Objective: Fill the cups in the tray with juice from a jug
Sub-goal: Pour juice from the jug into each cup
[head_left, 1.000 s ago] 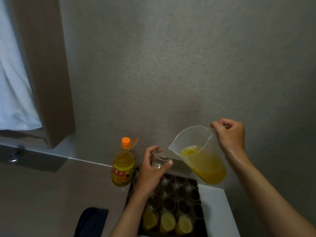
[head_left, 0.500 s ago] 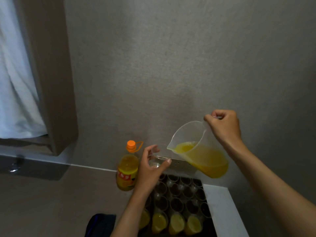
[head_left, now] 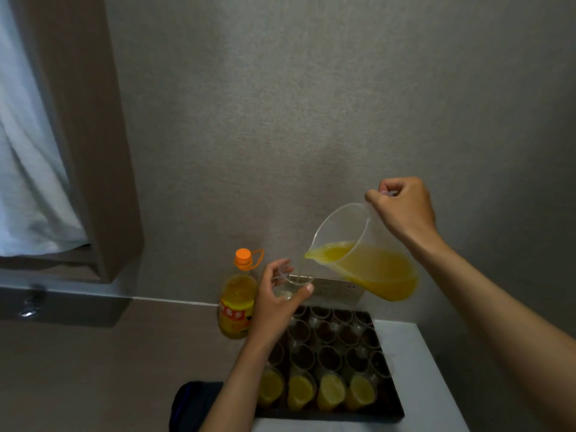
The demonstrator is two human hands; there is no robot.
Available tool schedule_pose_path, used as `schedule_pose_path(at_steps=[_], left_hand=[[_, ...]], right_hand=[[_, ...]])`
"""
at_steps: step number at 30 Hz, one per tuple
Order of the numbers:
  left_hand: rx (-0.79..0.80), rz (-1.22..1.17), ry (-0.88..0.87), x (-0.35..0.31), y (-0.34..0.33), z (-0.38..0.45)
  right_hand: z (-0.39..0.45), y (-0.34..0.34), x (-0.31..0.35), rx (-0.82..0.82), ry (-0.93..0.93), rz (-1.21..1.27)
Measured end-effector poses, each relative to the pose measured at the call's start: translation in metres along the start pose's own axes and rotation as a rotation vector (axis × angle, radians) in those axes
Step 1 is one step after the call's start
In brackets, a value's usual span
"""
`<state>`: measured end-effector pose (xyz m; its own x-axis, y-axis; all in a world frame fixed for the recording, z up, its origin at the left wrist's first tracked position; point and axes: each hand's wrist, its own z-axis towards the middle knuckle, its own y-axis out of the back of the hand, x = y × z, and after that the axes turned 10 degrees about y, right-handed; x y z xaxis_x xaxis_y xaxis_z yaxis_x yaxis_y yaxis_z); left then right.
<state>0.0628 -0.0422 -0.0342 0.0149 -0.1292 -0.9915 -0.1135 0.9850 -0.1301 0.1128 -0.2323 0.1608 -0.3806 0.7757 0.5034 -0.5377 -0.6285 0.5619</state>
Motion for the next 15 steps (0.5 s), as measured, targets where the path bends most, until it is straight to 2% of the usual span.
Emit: schedule_pose_path(at_steps=[15], left_hand=[[0.015,-0.027,0.004,0.009,0.016,0.005]], right_hand=[[0.015,-0.008,0.022,-0.008,-0.014,-0.038]])
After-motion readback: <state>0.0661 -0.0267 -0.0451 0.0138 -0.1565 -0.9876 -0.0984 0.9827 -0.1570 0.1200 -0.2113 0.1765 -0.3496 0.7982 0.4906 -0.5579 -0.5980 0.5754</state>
